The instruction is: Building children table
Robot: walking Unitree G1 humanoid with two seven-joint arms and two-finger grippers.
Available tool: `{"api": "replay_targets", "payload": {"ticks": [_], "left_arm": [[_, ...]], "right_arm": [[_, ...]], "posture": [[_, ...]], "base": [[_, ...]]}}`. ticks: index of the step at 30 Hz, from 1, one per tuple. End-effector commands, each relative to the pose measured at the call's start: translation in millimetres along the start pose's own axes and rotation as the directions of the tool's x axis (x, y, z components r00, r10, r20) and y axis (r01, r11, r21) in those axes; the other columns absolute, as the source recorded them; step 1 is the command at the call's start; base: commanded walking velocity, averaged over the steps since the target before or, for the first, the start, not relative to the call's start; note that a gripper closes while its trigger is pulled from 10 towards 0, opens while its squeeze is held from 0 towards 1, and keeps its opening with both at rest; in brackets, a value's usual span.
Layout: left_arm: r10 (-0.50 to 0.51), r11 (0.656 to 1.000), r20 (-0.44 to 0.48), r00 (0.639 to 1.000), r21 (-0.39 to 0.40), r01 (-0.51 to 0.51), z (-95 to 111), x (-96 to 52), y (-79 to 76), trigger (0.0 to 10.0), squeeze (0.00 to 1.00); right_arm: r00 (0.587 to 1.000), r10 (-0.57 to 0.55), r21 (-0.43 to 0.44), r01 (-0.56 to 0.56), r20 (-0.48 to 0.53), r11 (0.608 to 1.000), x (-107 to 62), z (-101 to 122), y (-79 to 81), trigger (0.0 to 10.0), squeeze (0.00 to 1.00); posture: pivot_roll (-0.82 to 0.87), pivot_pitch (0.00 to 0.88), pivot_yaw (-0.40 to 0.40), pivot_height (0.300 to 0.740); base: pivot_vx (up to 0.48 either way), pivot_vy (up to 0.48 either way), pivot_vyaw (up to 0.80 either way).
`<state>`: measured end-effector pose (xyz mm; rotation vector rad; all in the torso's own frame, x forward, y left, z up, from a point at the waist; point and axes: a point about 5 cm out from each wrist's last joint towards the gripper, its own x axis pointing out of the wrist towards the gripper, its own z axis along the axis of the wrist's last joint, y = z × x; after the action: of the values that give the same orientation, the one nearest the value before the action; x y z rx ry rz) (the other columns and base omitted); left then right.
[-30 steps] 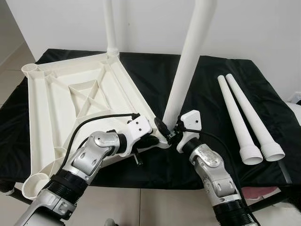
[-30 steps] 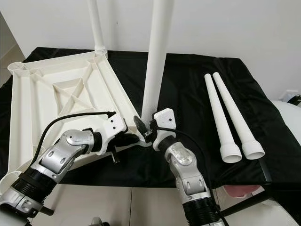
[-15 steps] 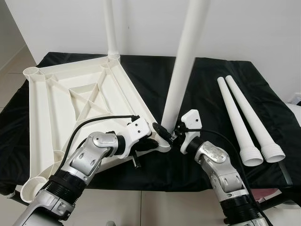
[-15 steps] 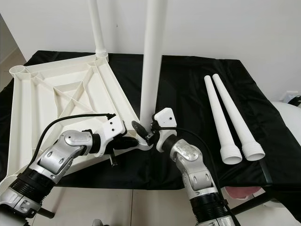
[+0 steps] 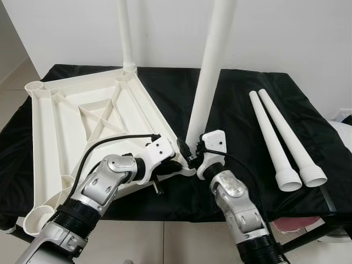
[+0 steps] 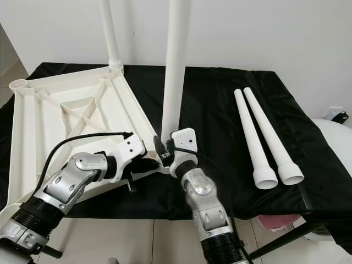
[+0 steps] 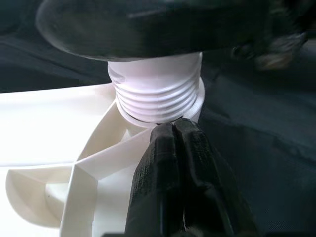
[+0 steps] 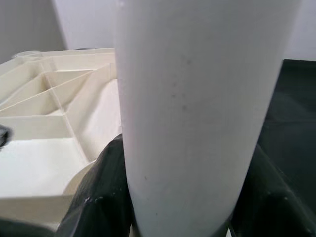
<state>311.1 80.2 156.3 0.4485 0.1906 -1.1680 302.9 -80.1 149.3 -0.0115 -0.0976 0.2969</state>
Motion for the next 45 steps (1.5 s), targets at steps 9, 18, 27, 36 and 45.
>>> {"api": "replay_targets", "payload": {"ticks": [9, 18, 27, 36, 45], "left_arm": [[0.078, 0.996, -0.018, 0.997, -0.032, -0.079, 3, 10.4, 13.6, 0.0, 0.0], [0.128, 0.991, -0.042, 0.991, -0.039, -0.129, 6, 17.2, 23.4, 0.0, 0.0], [0.099, 0.995, -0.047, 0.994, -0.012, -0.1, 7, 16.8, 21.9, 10.0, 0.0], [0.118, 0.992, 0.007, 0.993, -0.055, -0.117, 22, 26.3, 21.3, 10.0, 1.0], [0.075, 0.993, 0.035, 0.997, -0.096, -0.072, 27, 33.0, 11.7, 10.0, 0.0]], "right_arm": [[0.907, -0.323, -0.148, 0.293, -0.268, 0.945, -7.7, -51, -30.4, 10.0, 0.0], [0.885, -0.386, -0.174, 0.351, -0.259, 0.92, 1.6, -49, -32.8, 10.0, 0.0], [0.874, -0.412, -0.127, 0.393, -0.257, 0.911, -0.9, -50, -29.5, 10.0, 0.0], [0.862, -0.436, -0.081, 0.43, -0.259, 0.899, -6.4, -52, -27.5, 10.0, 0.0], [0.862, -0.437, -0.071, 0.434, -0.257, 0.898, -5.9, -52, -25.3, 10.0, 0.0]], "posture": [[0.06, 0.14, -0.005, 0.74], [0.06, 0.141, -0.001, 0.74], [0.06, 0.141, 0.0, 0.74], [0.06, 0.141, -0.001, 0.74], [0.06, 0.138, 0.002, 0.74]], "base": [[0.0, 0.0, 0.0], [0.0, 0.0, 0.0], [0.0, 0.0, 0.0], [0.0, 0.0, 0.0], [0.0, 0.0, 0.0]]}}
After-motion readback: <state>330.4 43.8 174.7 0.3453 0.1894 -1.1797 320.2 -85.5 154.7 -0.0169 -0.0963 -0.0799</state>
